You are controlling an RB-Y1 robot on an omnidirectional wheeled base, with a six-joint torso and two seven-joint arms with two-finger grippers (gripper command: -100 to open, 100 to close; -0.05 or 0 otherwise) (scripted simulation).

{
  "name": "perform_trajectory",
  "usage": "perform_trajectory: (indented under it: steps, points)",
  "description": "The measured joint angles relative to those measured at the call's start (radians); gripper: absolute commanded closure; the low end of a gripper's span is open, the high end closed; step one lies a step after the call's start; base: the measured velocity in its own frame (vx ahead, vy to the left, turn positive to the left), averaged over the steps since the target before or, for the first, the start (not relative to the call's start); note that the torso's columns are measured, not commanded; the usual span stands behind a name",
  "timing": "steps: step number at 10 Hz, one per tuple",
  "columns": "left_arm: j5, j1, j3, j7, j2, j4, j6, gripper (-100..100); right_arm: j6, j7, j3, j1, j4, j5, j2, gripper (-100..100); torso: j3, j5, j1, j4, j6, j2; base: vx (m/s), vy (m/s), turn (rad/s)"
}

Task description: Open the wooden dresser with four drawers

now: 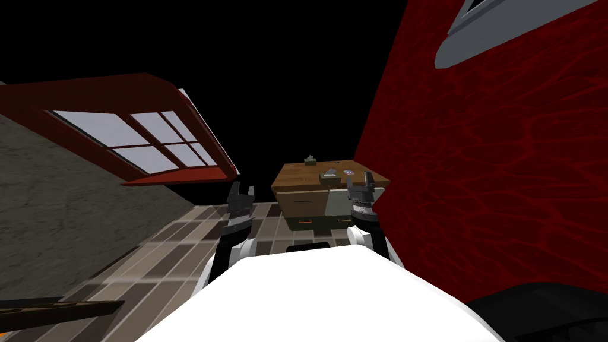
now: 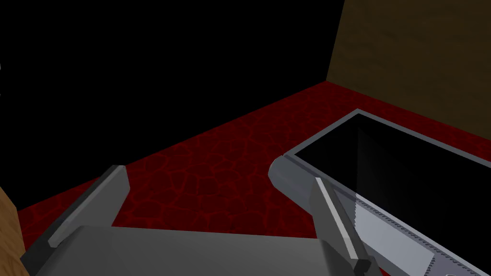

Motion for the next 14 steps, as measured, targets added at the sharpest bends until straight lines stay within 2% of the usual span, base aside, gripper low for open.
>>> perform_trajectory:
  steps: [2, 9, 10, 11, 14]
  points:
    - [0.000, 0.000, 0.000, 0.000, 0.000, 0.000, 0.000, 0, 0.000, 0.000, 0.000, 0.000, 0.000, 0.000, 0.000, 0, -0.209, 0.000, 0.000, 0.105, 0.000, 0.104, 0.000, 0.000, 0.000]
    - [0.000, 0.000, 0.000, 0.000, 0.000, 0.000, 0.000, 0, 0.000, 0.000, 0.000, 0.000, 0.000, 0.000, 0.000, 0, -1.234, 0.000, 0.000, 0.617, 0.000, 0.618, 0.000, 0.000, 0.000]
    - [0.000, 0.000, 0.000, 0.000, 0.000, 0.000, 0.000, 0, 0.000, 0.000, 0.000, 0.000, 0.000, 0.000, 0.000, -100, -1.382, 0.000, 0.000, 0.691, 0.000, 0.691, 0.005, 0.011, -0.005]
    - [0.000, 0.000, 0.000, 0.000, 0.000, 0.000, 0.000, 0, 0.001, 0.010, 0.000, -0.004, 0.000, 0.003, -0.026, -100, -1.451, 0.000, 0.000, 0.724, 0.000, 0.725, -0.001, 0.024, -0.009]
    - [0.000, 0.000, 0.000, 0.000, 0.000, 0.000, 0.000, 0, -0.007, 0.079, -0.002, -0.018, 0.011, 0.022, -0.117, -100, -1.476, 0.000, 0.001, 0.738, 0.000, 0.738, -0.005, 0.040, -0.011]
